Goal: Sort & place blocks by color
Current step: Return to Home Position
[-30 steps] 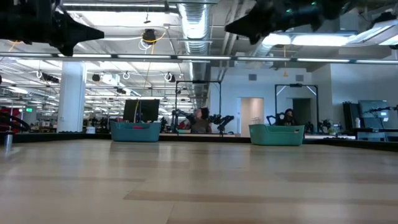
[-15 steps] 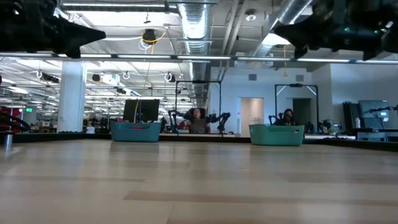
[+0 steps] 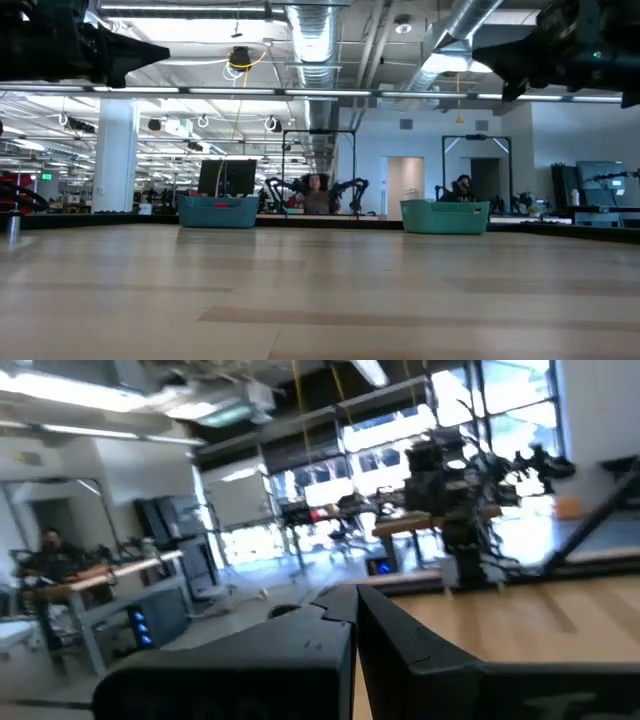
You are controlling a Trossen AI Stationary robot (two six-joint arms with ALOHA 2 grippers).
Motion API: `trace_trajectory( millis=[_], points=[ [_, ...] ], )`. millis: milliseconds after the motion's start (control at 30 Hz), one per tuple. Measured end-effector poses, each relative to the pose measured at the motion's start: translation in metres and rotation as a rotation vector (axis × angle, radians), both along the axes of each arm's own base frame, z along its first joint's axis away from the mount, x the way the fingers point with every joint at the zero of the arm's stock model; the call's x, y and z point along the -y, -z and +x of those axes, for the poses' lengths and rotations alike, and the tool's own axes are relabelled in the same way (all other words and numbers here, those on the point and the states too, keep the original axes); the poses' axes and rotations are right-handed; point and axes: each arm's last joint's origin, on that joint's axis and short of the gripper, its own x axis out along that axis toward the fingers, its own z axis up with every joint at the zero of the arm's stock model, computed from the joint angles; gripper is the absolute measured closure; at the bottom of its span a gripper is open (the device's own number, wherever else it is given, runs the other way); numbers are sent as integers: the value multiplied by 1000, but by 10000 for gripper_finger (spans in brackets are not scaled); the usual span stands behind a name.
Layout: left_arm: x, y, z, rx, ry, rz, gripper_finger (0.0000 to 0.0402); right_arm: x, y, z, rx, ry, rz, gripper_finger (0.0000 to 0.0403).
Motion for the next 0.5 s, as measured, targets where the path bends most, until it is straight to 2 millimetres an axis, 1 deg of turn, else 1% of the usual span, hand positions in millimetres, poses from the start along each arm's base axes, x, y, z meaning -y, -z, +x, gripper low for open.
trace_trajectory(
  millis=[67,167,233,400,500],
  points=[
    [-1,-3,-1,23,-44,11,401,-1,-3,-4,32,10,-35,383],
    [-4,-6,-3,41,-164,4,401,-1,-12,-12,89,43,-78,383],
    [-5,-8,-4,44,-195,-7,401,-1,-16,-17,115,67,-93,382],
    [-4,-7,-4,32,-155,2,401,1,-7,-23,38,105,-41,381],
    [-4,-8,-4,33,-153,-4,401,0,-1,-26,20,90,15,381]
  ],
)
